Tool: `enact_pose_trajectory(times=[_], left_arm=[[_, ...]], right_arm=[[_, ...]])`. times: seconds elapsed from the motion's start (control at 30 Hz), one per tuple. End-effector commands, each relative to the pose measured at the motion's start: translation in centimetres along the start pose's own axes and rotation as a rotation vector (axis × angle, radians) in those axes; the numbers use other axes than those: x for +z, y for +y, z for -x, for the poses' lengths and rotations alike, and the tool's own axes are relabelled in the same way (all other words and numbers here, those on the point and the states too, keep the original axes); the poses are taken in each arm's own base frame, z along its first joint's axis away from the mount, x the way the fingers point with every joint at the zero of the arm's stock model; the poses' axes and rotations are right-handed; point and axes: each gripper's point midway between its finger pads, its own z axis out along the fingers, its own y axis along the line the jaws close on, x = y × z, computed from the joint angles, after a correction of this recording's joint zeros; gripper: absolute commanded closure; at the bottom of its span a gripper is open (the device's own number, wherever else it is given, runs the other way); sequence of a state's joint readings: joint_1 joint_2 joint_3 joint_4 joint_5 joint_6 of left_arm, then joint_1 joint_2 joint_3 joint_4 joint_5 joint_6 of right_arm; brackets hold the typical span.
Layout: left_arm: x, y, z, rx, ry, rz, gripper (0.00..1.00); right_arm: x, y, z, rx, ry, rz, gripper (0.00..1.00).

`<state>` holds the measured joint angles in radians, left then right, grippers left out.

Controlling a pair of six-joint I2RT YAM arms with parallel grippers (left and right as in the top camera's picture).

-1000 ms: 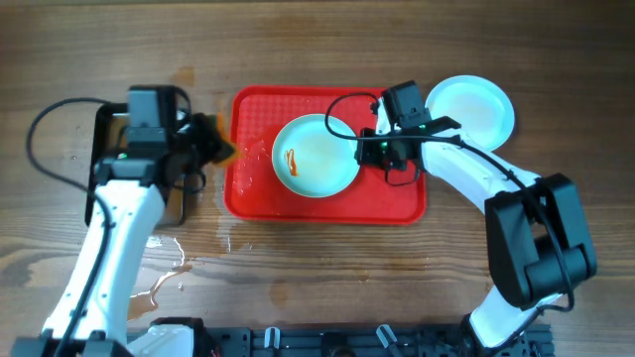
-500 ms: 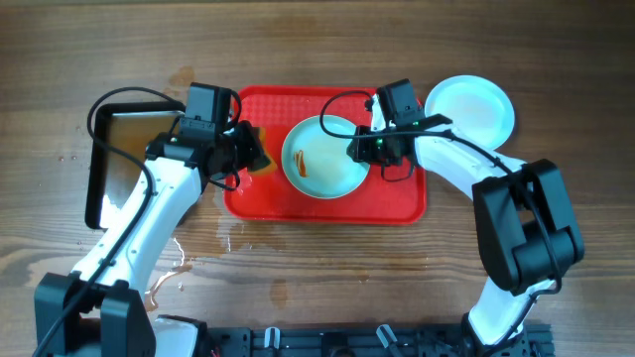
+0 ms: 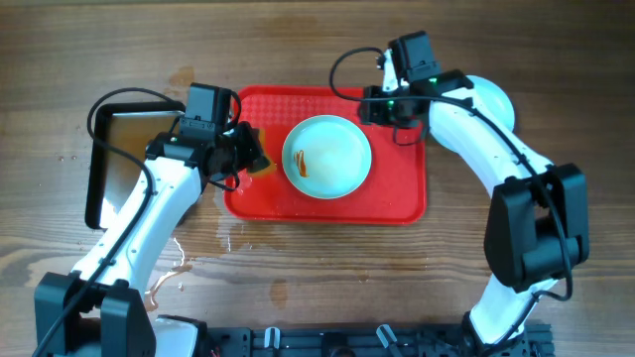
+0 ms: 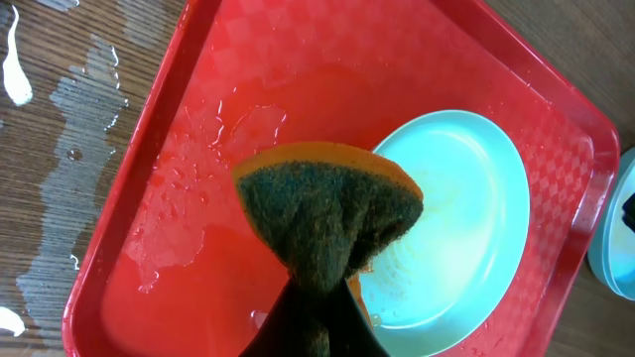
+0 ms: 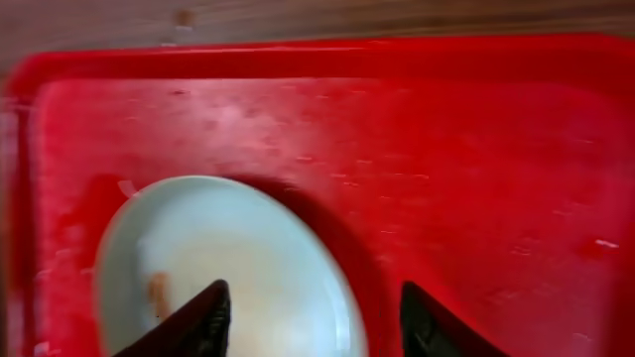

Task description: Clean dirty plates on tray and stack at the side

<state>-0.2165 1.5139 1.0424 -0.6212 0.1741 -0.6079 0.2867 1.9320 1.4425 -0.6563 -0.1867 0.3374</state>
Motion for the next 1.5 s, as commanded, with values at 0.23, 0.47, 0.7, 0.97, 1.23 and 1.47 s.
enact_pose_trajectory(times=[0.23,0.47,0.7,0.97,1.23,1.47], left_arm=[[0.2,-0.2,-0.3,-0.006,0.012,-0.008,0.96],[0.2,-0.2,-0.3,-0.007,0.014,-0.007,0.96],[0.2,-0.2,-0.3,-0.006,0.013,-0.007,0.96],[0.2,-0.2,-0.3,-0.006,0.013,-0.008,0.96],[0.3,-1.3,0.2,0.012,-0.015,-0.040,0.96],[0.7,-4.7,-0.8,0.099,-0.033,-0.110,0.96]], right_arm=[[3.0,-1.2,-3.2,-0.089,0.153,0.007,0.51],[5.6,-1.3,-5.4,-0.064,0.249,0.047,0.60],[5.5,-1.1,-6.8,-0.083,0.301,0.052,0.70],[6.4,-2.0,-8.8,-0.055,0.333,0.040,0.82],[7.3,-1.6,-9.2,0.062,0.312,0.030,0.96],[7.8,0.3,-9.7,0.022,0.300,0.028,0.96]])
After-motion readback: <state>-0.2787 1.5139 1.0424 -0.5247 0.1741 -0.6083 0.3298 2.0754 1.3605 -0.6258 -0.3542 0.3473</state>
